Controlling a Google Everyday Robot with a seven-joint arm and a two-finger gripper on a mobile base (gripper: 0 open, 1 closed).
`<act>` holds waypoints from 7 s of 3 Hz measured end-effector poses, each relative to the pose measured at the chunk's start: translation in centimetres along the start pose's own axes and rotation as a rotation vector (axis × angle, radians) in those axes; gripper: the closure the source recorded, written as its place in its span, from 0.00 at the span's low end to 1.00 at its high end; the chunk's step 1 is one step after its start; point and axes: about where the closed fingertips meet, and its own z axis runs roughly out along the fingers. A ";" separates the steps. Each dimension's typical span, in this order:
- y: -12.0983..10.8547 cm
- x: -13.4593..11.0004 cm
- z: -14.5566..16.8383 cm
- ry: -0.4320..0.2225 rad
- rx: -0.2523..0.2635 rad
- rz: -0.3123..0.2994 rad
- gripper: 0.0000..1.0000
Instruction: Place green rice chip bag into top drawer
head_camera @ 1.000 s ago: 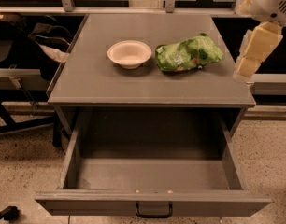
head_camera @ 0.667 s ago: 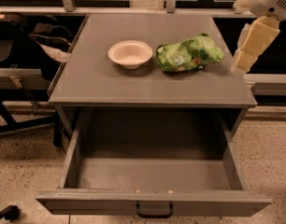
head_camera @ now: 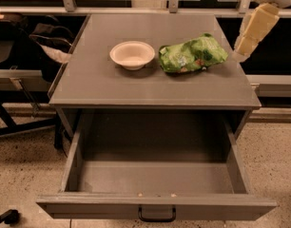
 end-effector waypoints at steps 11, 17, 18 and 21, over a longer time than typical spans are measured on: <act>-7.3 0.8 16.4 -0.353 -0.181 0.042 0.00; -6.6 0.6 19.0 -0.390 -0.248 0.058 0.73; -6.6 0.6 19.0 -0.390 -0.248 0.058 0.96; -8.9 0.1 17.3 -0.395 -0.138 0.081 1.00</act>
Offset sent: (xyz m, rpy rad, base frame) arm 0.0434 -0.0100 -0.0109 0.0794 0.0179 0.0409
